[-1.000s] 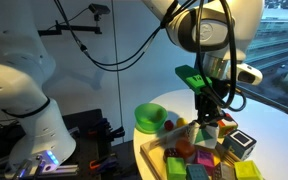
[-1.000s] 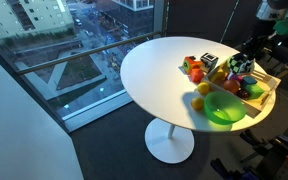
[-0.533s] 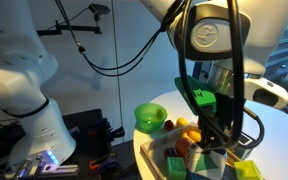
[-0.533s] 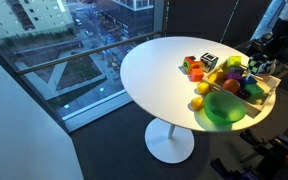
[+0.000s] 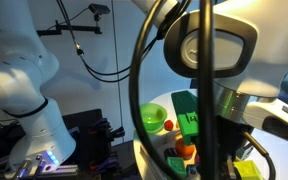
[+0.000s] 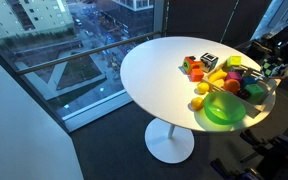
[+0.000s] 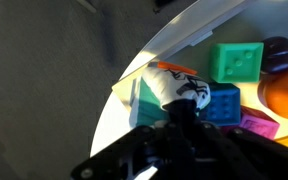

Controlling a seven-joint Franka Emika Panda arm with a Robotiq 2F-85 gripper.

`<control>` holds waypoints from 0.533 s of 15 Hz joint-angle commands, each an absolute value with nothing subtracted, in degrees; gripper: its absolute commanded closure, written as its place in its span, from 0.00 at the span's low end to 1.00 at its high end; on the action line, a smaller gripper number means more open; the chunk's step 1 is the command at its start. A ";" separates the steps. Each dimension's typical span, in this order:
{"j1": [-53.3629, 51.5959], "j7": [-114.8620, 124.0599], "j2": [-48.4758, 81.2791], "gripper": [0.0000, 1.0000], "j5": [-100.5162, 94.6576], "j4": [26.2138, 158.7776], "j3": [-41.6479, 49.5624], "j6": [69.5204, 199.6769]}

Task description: Pick up the block with the number one on it and put it in the tray

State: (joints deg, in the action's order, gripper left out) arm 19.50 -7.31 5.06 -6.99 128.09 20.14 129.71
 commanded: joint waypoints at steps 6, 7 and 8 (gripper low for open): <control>19.57 -7.63 4.09 0.31 -9.37 131.30 20.24 136.19; 19.49 -7.72 4.06 0.22 -9.33 131.47 20.16 136.48; 19.41 -7.77 4.00 0.16 -9.41 131.64 20.06 136.73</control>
State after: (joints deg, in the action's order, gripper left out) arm 19.43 -7.31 5.07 -7.71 130.54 20.38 135.43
